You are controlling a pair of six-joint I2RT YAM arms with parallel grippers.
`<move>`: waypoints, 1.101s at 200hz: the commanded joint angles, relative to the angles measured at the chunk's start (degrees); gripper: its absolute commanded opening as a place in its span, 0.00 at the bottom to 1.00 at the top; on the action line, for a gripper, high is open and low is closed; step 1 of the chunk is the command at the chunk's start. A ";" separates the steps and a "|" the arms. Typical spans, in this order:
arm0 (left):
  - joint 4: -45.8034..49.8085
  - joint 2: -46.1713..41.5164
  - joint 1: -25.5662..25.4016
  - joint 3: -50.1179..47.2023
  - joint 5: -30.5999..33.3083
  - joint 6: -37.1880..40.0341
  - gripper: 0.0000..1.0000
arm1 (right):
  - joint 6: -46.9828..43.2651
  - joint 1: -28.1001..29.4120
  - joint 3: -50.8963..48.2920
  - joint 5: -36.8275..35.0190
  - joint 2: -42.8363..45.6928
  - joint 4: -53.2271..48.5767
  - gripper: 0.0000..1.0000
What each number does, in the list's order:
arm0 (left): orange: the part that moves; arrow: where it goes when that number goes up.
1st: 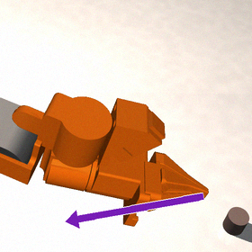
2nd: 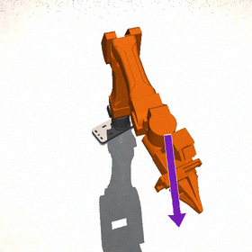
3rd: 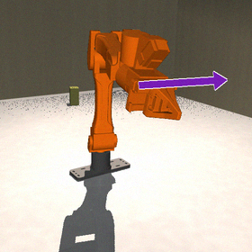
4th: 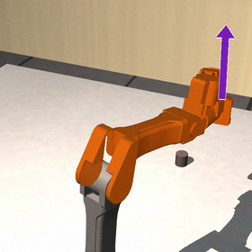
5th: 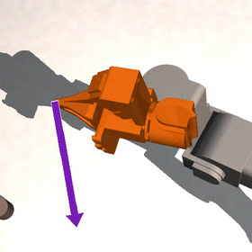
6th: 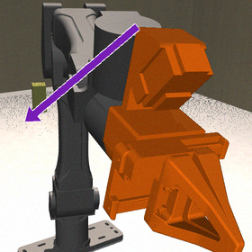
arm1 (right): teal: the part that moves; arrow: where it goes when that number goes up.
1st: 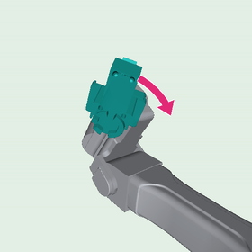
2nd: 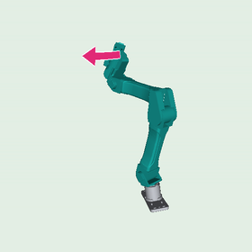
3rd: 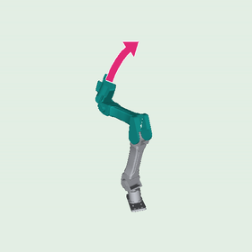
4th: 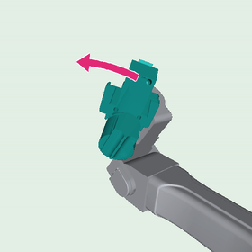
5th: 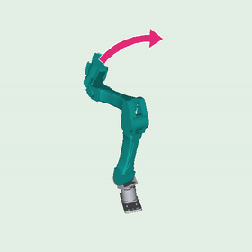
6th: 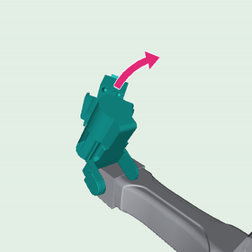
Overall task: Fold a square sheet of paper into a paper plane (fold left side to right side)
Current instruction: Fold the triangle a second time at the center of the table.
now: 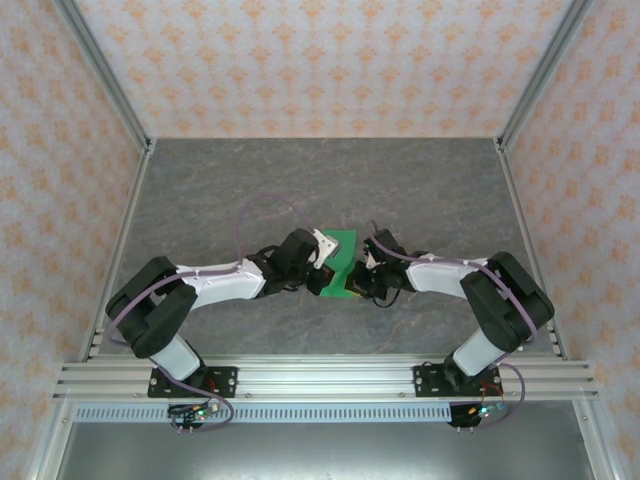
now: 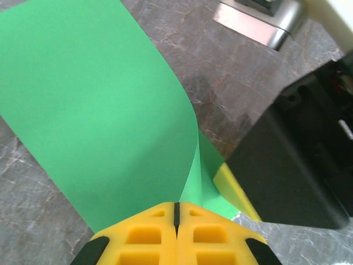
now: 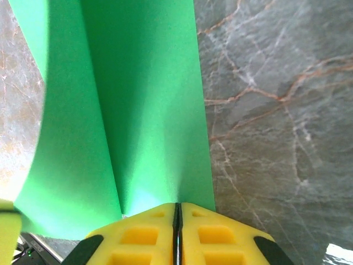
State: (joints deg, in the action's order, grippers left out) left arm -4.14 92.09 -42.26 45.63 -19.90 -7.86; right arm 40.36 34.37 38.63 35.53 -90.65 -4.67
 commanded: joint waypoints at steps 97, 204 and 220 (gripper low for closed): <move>3.35 4.89 2.49 6.18 3.56 3.00 0.00 | -2.16 0.70 1.40 -3.09 -0.51 -4.90 0.11; 5.43 8.01 3.50 9.15 4.39 5.02 0.00 | -2.82 0.70 1.73 -3.45 -0.32 -6.32 0.11; 5.39 8.23 3.66 9.13 4.61 5.13 0.00 | -2.80 0.71 1.71 -3.36 -0.40 -6.41 0.11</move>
State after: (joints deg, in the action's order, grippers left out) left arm -0.25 99.55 -39.38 53.30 -17.10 -4.38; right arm 38.68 34.74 39.72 34.41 -90.80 -6.90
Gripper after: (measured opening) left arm 0.048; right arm 0.110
